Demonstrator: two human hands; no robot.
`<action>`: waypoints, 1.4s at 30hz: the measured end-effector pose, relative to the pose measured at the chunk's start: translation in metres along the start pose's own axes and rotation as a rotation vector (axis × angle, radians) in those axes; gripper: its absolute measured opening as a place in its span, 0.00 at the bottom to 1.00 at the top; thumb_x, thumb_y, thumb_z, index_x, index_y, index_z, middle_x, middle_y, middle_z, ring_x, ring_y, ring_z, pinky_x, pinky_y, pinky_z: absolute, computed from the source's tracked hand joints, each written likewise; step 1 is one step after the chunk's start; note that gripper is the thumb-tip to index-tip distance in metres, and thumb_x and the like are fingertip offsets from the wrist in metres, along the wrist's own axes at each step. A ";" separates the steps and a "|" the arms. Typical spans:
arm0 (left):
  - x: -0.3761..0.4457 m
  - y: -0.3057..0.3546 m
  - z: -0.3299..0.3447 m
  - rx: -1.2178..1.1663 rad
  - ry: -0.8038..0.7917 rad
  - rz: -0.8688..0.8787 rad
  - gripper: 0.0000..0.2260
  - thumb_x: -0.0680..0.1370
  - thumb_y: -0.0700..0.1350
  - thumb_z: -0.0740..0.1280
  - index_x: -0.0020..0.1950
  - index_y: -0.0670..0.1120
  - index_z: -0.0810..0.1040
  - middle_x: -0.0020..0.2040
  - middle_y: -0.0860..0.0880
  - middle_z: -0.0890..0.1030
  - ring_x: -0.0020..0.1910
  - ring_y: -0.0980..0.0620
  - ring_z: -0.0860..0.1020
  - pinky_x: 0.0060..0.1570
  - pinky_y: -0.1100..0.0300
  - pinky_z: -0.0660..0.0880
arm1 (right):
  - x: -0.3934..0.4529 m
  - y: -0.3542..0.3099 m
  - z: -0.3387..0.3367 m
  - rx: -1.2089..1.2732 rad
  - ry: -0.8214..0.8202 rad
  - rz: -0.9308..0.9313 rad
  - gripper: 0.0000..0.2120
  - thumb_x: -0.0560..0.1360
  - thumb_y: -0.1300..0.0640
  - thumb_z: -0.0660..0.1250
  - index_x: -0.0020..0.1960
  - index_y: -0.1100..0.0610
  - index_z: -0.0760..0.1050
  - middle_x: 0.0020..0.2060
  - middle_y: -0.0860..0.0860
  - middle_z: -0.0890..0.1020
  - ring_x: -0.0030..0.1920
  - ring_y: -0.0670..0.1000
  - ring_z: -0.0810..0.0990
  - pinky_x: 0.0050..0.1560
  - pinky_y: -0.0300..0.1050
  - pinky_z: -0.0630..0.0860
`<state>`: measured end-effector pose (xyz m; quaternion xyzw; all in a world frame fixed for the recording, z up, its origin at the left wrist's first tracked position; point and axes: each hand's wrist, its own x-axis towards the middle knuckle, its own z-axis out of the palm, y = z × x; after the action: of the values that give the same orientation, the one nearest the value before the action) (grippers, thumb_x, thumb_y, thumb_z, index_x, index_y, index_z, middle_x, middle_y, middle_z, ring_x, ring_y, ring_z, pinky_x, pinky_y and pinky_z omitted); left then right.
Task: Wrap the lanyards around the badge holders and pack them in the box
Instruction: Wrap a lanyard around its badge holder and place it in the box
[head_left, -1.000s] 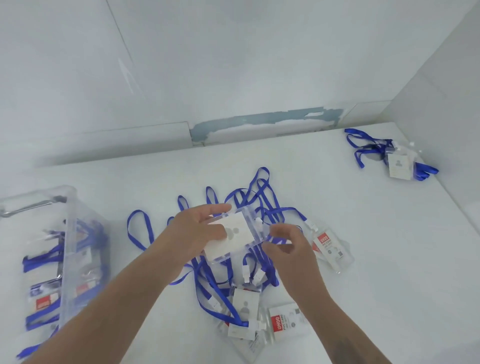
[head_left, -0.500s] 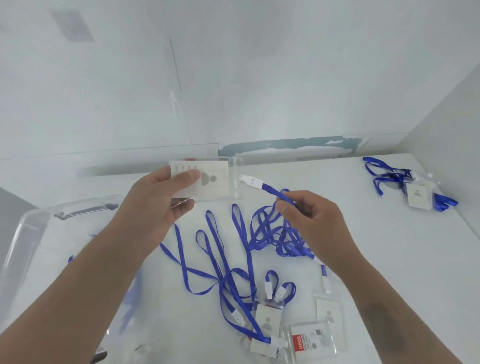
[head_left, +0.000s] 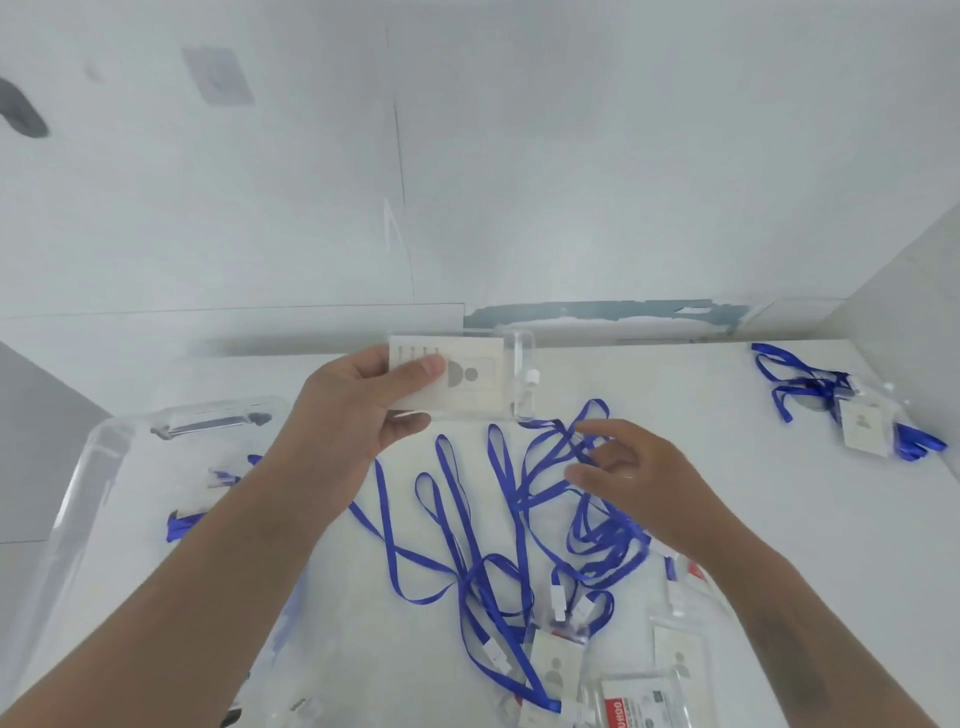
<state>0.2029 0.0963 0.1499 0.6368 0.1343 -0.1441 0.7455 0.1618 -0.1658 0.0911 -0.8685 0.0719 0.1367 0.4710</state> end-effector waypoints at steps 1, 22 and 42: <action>0.000 -0.001 0.004 0.000 -0.016 -0.013 0.06 0.75 0.44 0.71 0.51 0.46 0.85 0.50 0.50 0.87 0.43 0.56 0.83 0.43 0.62 0.76 | 0.002 -0.007 0.007 0.019 -0.017 -0.013 0.18 0.71 0.46 0.74 0.59 0.38 0.73 0.43 0.38 0.84 0.44 0.38 0.83 0.48 0.37 0.77; 0.010 -0.025 0.030 0.461 0.074 0.135 0.05 0.72 0.43 0.74 0.36 0.49 0.85 0.36 0.46 0.85 0.37 0.46 0.83 0.45 0.46 0.82 | -0.019 -0.108 0.030 -0.702 -0.097 -0.356 0.14 0.81 0.43 0.55 0.41 0.48 0.69 0.39 0.46 0.74 0.41 0.48 0.74 0.37 0.42 0.68; 0.006 -0.031 0.007 -0.048 0.142 -0.125 0.03 0.73 0.41 0.74 0.46 0.46 0.85 0.43 0.49 0.87 0.44 0.50 0.86 0.43 0.61 0.81 | -0.027 -0.074 0.077 -0.431 -0.140 -0.278 0.18 0.83 0.43 0.51 0.44 0.53 0.71 0.37 0.50 0.74 0.35 0.47 0.71 0.41 0.42 0.71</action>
<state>0.1964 0.0846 0.1201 0.6179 0.2295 -0.1416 0.7386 0.1414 -0.0609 0.1186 -0.9387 -0.1117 0.1427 0.2933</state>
